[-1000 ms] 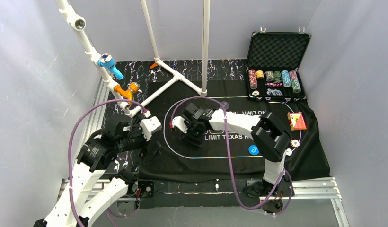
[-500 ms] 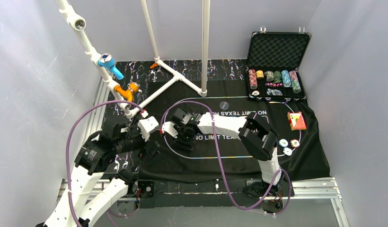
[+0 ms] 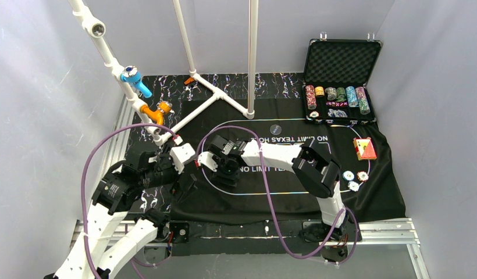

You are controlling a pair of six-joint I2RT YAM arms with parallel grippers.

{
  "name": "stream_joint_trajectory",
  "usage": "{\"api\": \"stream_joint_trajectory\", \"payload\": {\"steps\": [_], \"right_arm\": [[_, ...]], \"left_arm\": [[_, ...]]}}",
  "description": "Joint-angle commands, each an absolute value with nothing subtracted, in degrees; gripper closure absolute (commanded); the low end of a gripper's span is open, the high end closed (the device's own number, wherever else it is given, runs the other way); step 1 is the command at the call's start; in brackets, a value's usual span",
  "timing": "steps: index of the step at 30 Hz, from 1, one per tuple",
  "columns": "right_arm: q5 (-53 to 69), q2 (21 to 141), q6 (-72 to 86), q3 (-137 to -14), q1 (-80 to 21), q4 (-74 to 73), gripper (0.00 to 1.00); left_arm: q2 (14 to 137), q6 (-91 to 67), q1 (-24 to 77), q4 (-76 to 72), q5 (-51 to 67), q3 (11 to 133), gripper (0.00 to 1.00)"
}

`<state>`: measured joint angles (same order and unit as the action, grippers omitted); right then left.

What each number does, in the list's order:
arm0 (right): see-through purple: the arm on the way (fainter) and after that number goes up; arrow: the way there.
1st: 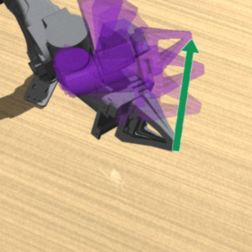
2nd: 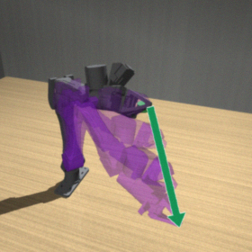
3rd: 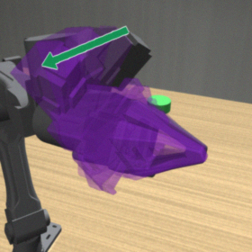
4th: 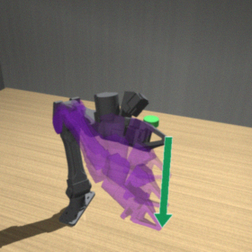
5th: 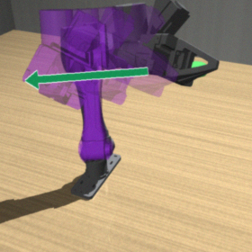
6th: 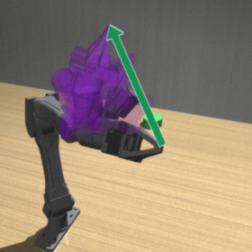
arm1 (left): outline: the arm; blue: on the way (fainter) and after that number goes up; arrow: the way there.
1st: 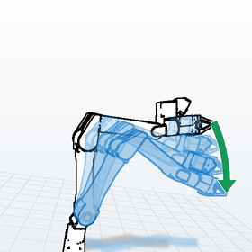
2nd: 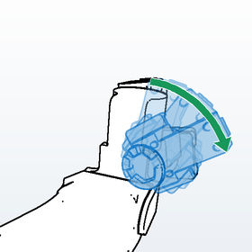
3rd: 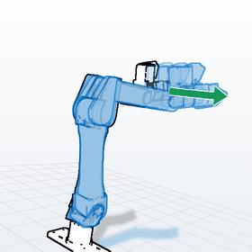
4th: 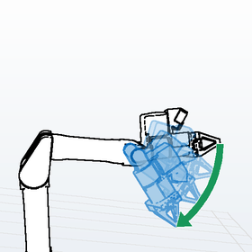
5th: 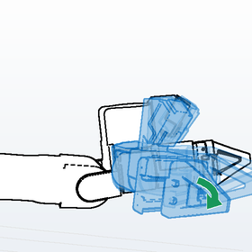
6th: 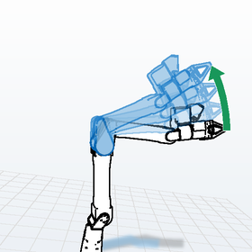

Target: Distribute texas hold em gaming equipment

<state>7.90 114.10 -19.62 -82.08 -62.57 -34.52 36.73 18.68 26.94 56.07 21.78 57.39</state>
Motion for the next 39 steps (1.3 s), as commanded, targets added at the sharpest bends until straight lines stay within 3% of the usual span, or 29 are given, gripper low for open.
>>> {"api": "stream_joint_trajectory", "payload": {"steps": [1,8,9,14,31,39], "right_arm": [[9.05,114.06,-18.67,-83.11,-63.46,-34.65,0.40],[6.00,109.40,-18.02,-82.62,-63.31,-34.19,0.04],[5.50,108.60,-18.06,-82.50,-63.17,-34.34,0.02],[3.57,103.03,-18.63,-80.28,-59.94,-34.88,0.02],[1.40,76.05,-20.17,-66.69,-30.27,-41.68,0.02],[4.15,75.59,-24.63,-66.36,-14.81,-50.31,0.02]], "left_arm": [[37.54,20.10,26.64,56.39,24.06,57.45,0.01],[38.75,22.06,26.63,57.94,24.49,58.01,0.01],[39.27,22.42,26.63,58.04,24.63,57.94,0.01],[42.87,24.90,26.78,58.56,26.01,57.46,0.01],[49.75,23.93,31.79,47.25,20.75,50.43,0.01],[49.14,23.77,31.99,45.81,20.71,48.08,0.01]]}}
